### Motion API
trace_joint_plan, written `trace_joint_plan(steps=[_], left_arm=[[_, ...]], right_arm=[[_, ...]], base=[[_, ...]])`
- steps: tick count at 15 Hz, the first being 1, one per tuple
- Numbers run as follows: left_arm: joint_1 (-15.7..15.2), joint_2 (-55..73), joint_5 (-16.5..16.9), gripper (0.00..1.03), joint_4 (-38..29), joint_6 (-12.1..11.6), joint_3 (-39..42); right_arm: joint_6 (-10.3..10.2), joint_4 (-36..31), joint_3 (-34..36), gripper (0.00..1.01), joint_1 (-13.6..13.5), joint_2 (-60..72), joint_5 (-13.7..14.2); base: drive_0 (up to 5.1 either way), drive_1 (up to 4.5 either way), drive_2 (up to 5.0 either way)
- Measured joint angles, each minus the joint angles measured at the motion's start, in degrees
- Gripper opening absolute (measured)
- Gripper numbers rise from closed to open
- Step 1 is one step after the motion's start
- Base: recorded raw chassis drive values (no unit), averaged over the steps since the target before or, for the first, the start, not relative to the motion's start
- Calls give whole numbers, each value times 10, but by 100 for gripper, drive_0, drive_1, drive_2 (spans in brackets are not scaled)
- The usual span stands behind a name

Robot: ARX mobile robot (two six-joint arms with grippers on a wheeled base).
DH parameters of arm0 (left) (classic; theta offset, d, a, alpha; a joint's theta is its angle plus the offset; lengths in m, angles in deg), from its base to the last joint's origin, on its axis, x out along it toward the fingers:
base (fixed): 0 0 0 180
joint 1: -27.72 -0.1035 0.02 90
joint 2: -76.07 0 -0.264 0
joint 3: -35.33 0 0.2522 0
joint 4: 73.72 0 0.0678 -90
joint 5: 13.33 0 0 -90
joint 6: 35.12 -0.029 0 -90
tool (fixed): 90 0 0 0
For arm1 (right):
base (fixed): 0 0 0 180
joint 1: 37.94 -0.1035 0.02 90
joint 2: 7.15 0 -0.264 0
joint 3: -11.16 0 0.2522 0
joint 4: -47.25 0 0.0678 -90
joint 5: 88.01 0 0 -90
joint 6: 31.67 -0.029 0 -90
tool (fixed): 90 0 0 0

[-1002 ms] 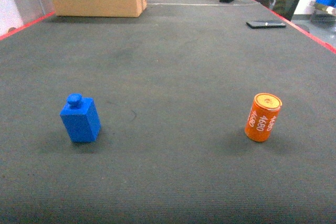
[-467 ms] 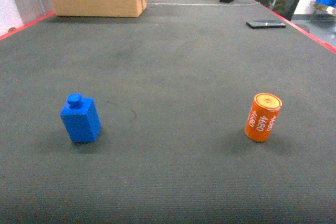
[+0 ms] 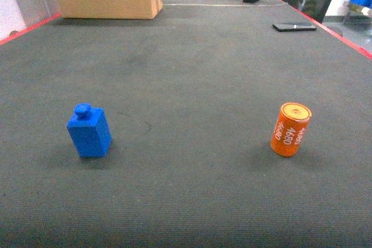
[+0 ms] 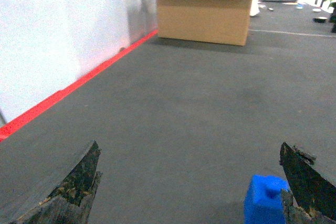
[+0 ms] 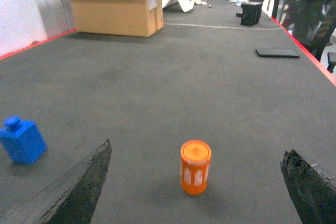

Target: Sort blue parts and orange caps into right shelf containers

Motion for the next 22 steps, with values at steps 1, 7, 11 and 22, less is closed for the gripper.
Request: trace_joint_plan(steps=[1,7,11,22], left_arm=[[-6,107,33,98,-61,0,-44],[7,428,95,98,-96,8,-215],[9,471,107,98,-100,23,-236],[11,661,137,98,-76,77,-303]], right_arm=[[-2,-90,-45,98,6,124,-7],[-8,-171,-200,98,85,481,-27],[-15,-172,-225,98,92,523,-31],[-42,-158,-389,98,94,787,-32]], base=[[0,0,0],[0,0,0],[0,0,0],[0,0,0]])
